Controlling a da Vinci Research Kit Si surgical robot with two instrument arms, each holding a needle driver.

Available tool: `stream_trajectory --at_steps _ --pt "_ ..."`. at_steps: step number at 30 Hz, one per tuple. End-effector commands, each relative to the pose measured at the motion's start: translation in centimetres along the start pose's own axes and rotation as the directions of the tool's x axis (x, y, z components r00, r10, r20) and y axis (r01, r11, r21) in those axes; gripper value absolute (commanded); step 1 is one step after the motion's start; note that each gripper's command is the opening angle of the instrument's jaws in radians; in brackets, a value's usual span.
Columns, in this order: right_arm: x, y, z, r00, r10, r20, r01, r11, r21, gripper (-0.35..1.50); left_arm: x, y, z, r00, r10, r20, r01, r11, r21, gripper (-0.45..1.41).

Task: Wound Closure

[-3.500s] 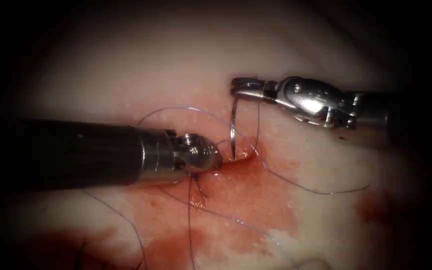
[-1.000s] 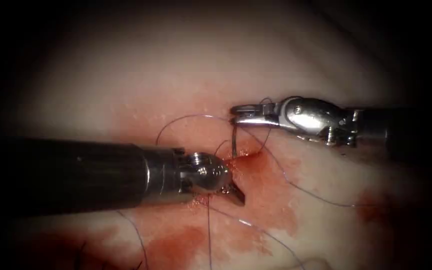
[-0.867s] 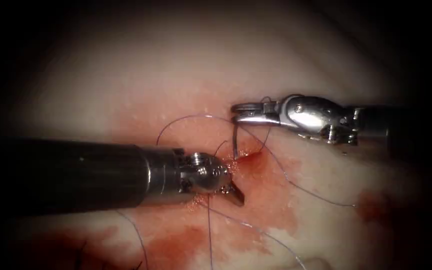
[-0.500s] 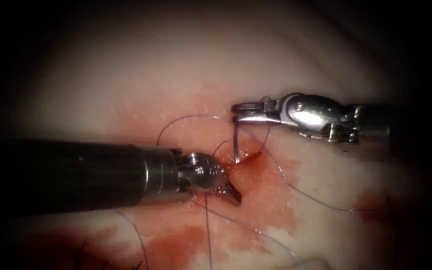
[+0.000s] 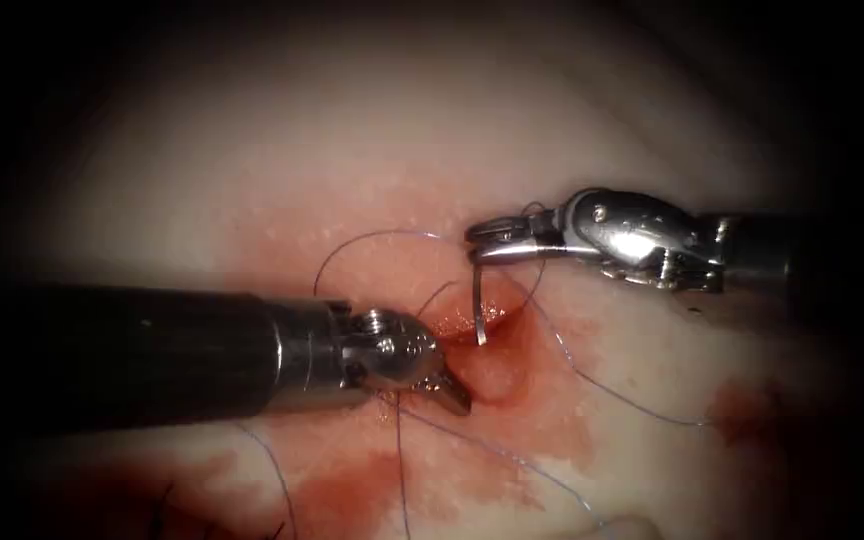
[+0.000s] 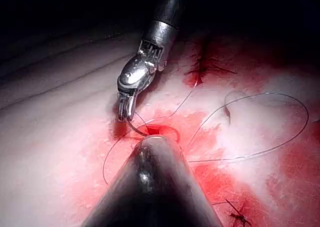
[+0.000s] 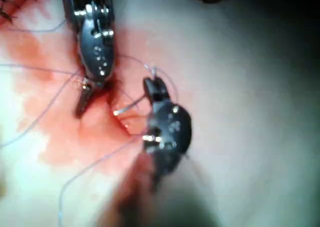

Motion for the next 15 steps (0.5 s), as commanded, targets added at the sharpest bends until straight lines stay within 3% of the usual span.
stream_trajectory --at_steps 1,9,11,15 --pt "0.01 0.05 0.11 1.000 0.016 -0.001 -0.016 1.000 0.016 -0.35 0.02 -0.04 0.07 1.000 0.001 0.000 -0.001 1.000 0.001 -0.20" --pt "-0.02 0.04 0.20 0.990 0.143 0.014 -0.144 0.986 0.084 -0.35 0.01 -0.04 0.07 1.000 0.001 0.000 -0.001 1.000 0.000 -0.20" --pt "-0.02 0.08 0.22 0.962 0.268 0.045 -0.272 0.954 0.124 -0.35 0.01 -0.04 0.07 1.000 0.002 0.001 -0.002 1.000 0.000 -0.20" --pt "-0.05 0.08 0.25 0.927 0.362 0.098 -0.373 0.916 0.147 -0.35 0.00 -0.05 0.06 1.000 0.003 0.001 -0.003 1.000 -0.001 -0.20"
